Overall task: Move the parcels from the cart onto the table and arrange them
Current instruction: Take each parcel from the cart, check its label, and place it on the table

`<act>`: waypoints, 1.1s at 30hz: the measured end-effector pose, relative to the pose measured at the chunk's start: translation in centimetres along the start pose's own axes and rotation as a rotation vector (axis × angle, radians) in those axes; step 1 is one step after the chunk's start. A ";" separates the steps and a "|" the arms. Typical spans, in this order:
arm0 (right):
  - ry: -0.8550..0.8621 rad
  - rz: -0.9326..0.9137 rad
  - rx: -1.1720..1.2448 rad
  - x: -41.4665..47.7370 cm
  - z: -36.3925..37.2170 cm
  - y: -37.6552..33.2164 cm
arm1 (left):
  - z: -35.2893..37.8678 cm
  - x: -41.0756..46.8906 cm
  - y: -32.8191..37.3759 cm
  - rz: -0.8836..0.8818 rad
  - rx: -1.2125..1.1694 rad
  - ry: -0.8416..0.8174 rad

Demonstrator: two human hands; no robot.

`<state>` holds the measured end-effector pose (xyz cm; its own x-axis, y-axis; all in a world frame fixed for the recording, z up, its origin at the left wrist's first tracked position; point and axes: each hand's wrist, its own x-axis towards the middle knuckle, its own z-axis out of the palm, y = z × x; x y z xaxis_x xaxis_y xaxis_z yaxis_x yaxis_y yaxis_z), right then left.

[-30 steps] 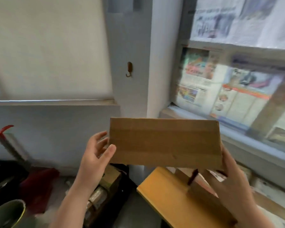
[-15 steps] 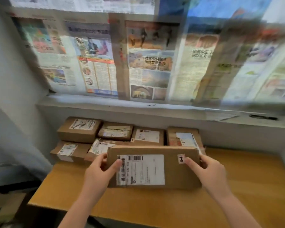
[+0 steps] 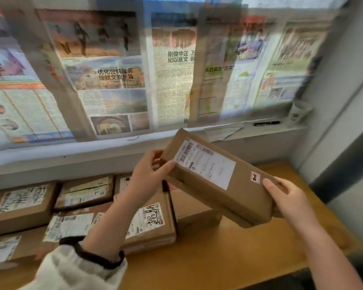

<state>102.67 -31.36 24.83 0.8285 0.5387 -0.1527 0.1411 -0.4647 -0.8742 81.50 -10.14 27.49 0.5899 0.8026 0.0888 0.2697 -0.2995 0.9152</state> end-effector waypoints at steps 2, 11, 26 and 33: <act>-0.002 0.051 0.012 0.4 -1.6 1.1 | 2.9 3.0 1.0 0.015 0.013 -0.057; -0.115 0.467 0.160 4.7 -6.0 7.4 | 18.6 14.7 0.6 0.050 0.274 -0.354; -0.554 0.672 0.152 14.4 0.8 15.3 | 23.9 16.6 -8.2 -0.215 0.857 -0.294; -0.645 0.483 0.005 15.5 2.6 15.0 | 23.0 15.1 -9.0 -0.118 0.543 -0.110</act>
<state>116.19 -28.17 8.17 0.3209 0.5794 -0.7492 -0.1566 -0.7476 -0.6454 105.50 -7.19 11.58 0.5997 0.7971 -0.0702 0.6744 -0.4563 0.5805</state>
